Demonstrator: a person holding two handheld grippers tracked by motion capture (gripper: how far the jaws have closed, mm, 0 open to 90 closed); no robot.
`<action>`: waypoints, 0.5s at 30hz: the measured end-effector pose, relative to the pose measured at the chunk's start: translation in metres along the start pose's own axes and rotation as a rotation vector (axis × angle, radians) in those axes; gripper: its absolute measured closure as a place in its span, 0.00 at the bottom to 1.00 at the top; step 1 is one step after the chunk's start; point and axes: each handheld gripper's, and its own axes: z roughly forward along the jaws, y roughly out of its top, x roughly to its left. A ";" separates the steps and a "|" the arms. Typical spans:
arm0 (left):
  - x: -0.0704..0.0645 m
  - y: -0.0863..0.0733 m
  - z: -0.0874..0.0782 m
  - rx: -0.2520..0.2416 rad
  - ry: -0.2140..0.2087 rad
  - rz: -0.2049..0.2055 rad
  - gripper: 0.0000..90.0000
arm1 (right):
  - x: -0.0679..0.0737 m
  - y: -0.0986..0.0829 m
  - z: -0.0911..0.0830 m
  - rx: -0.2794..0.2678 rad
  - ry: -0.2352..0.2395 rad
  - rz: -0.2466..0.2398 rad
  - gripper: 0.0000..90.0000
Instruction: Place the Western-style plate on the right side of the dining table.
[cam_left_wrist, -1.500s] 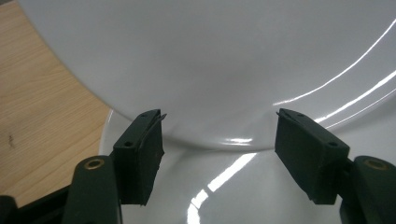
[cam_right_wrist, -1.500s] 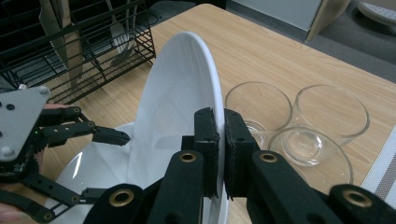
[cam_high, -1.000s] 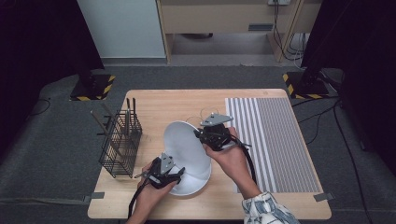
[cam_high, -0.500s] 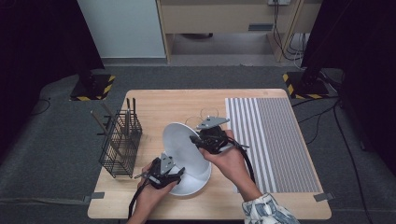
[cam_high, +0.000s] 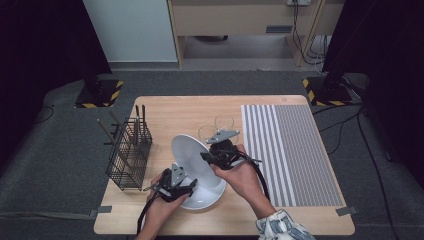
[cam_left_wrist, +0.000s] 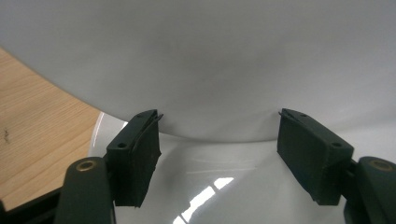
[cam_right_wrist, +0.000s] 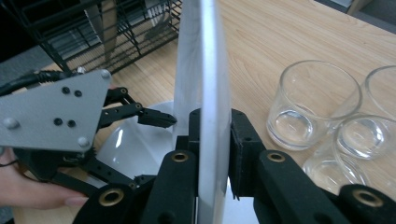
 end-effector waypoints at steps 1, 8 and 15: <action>0.000 0.000 0.000 0.001 0.001 -0.006 0.31 | -0.001 0.000 0.000 -0.003 0.002 0.005 0.92; 0.005 0.000 -0.001 0.001 0.005 -0.025 0.28 | -0.008 -0.001 0.003 -0.032 0.007 0.066 0.92; 0.004 0.002 -0.005 -0.016 0.002 -0.023 0.28 | -0.019 -0.001 0.004 -0.044 0.016 0.126 0.92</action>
